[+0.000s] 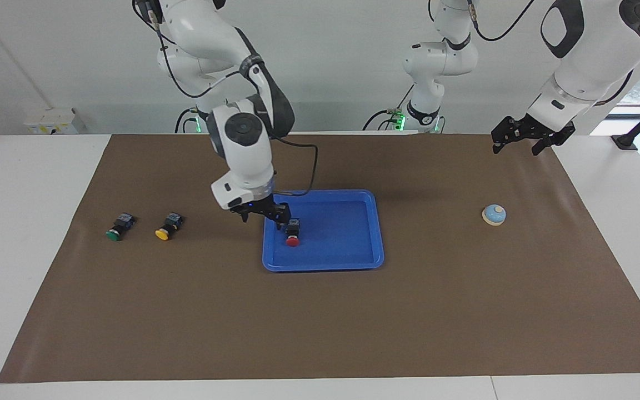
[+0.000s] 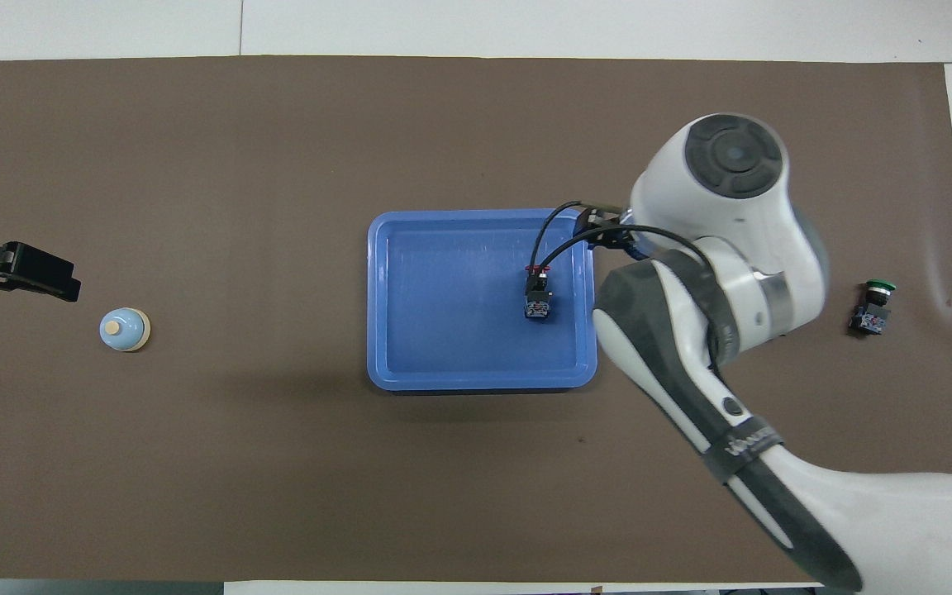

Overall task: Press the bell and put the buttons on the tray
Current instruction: 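Release the red button and withdraw the right gripper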

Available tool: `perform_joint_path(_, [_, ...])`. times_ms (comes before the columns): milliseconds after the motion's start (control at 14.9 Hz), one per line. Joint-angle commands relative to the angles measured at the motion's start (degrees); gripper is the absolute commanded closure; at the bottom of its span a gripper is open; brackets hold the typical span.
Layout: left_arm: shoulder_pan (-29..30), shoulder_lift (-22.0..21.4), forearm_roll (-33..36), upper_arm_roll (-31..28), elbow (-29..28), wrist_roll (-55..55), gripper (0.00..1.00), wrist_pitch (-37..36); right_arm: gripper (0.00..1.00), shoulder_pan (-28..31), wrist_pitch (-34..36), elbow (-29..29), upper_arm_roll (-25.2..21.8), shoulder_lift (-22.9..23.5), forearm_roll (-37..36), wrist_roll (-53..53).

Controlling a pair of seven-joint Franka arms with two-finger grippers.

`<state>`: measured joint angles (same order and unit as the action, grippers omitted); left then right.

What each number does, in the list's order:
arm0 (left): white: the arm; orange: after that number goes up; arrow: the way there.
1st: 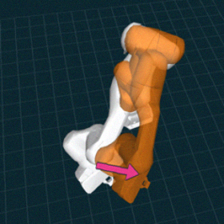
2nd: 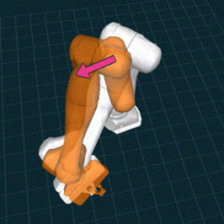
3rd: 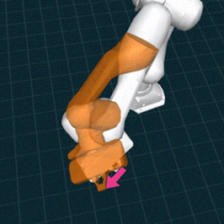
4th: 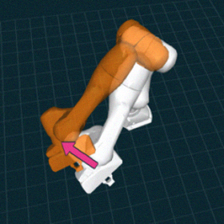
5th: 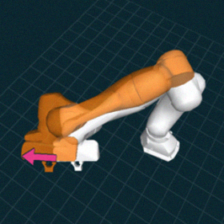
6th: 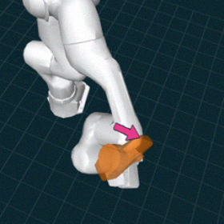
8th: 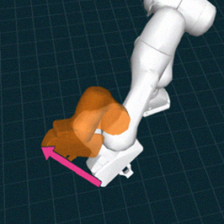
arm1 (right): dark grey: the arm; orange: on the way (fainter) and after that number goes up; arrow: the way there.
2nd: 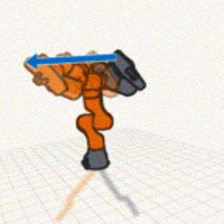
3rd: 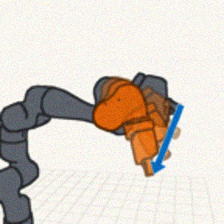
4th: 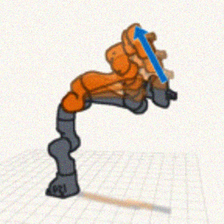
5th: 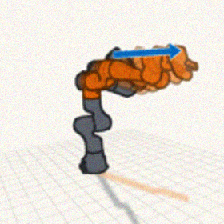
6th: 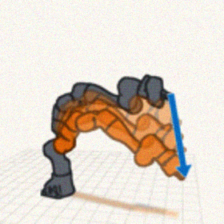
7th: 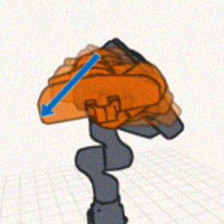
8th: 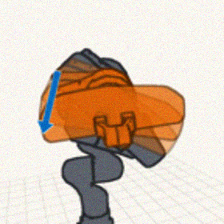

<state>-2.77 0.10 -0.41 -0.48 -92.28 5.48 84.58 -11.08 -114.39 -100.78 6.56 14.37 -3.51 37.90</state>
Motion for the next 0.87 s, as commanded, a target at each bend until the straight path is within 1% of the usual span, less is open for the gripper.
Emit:
perform_joint_path(0, [0.39, -1.33, -0.20, 0.30, -1.24, -0.47, 0.00, -0.38, 0.00, 8.33, 1.71, -2.22, 0.56, -2.51, 0.25, -6.76])
perform_joint_path(67, [0.39, -1.33, -0.20, 0.30, -1.24, -0.38, 0.00, -0.38, 0.00, 11.40, 1.10, -3.80, 0.56, -2.86, 0.17, -9.84])
perform_joint_path(134, [0.39, -1.33, -0.20, 0.30, -1.24, -0.47, 0.00, -0.38, 0.00, 14.91, -1.08, -6.77, 0.56, -3.90, 0.17, -13.61])
perform_joint_path(201, [0.39, -1.33, -0.20, 0.30, -1.24, -0.47, 0.00, -0.29, 0.00, 16.95, -4.93, -10.11, 0.56, -4.78, 0.17, -16.34])
perform_joint_path(268, [0.39, -1.33, -0.20, 0.30, -1.24, -0.47, 0.00, -0.38, 0.00, 19.23, -9.49, -14.75, 0.56, -6.10, 0.17, -17.94])
perform_joint_path(403, [0.39, -1.33, -0.20, 0.30, -1.24, -0.47, 0.00, -0.38, 0.00, 20.83, -19.85, -23.11, 0.56, -8.04, 0.17, -18.92])
perform_joint_path(470, [0.39, -1.33, -0.20, 0.30, -1.24, -0.47, 0.00, -0.38, 0.00, 21.27, -23.74, -25.67, 0.56, -8.22, 0.17, -18.92])
perform_joint_path(537, [0.39, -1.33, -0.20, 0.30, -1.24, -0.47, 0.00, -0.38, 0.00, 21.19, -26.04, -27.09, 0.56, -8.31, 0.17, -18.75])
perform_joint_path(671, [0.39, -1.33, -0.20, 0.30, -1.24, -0.47, 0.00, -0.38, 0.00, 21.28, -26.85, -28.94, 0.56, -8.05, 0.17, -18.92])
perform_joint_path(805, [0.39, -1.33, -0.20, 0.30, -1.24, -0.47, 0.00, -0.38, 0.00, 21.63, -30.08, -31.92, 0.56, -8.13, 0.17, -21.02])
